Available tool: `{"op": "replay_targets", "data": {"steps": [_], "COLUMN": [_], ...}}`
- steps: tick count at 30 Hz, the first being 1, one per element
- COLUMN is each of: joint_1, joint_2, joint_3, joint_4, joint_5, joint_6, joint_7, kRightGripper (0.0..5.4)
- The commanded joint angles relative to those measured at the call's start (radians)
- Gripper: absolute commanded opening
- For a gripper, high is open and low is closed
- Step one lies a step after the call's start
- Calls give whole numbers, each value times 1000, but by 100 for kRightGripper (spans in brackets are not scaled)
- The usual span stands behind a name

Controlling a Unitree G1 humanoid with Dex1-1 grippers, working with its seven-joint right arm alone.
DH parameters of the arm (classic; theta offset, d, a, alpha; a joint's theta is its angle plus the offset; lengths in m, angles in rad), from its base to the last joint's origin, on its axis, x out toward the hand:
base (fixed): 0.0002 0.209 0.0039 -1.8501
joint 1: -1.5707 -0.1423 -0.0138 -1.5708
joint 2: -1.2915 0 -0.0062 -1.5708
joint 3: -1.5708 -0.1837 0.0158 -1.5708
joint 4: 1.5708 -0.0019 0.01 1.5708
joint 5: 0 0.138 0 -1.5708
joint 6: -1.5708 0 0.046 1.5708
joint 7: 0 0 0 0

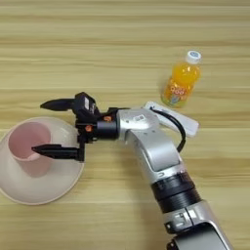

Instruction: Move the objects on the table

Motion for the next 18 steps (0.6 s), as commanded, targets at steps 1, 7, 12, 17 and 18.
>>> {"op": "replay_targets", "data": {"steps": [1, 7, 12, 17, 18], "joint_1": [-31, -4, 30, 66, 71], "joint_2": [-28, -50, -71, -91, -93], "joint_3": [-41, -55, -71, -74, -74], "joint_4": [-50, -37, -43, -45, -44], "joint_5": [23, 16, 18, 7, 6], "joint_6": [-11, -27, -33, -47, -48], "joint_7": [-38, -50, -59, -61, -63], "kRightGripper": [538, 538, 538, 538, 538]}}
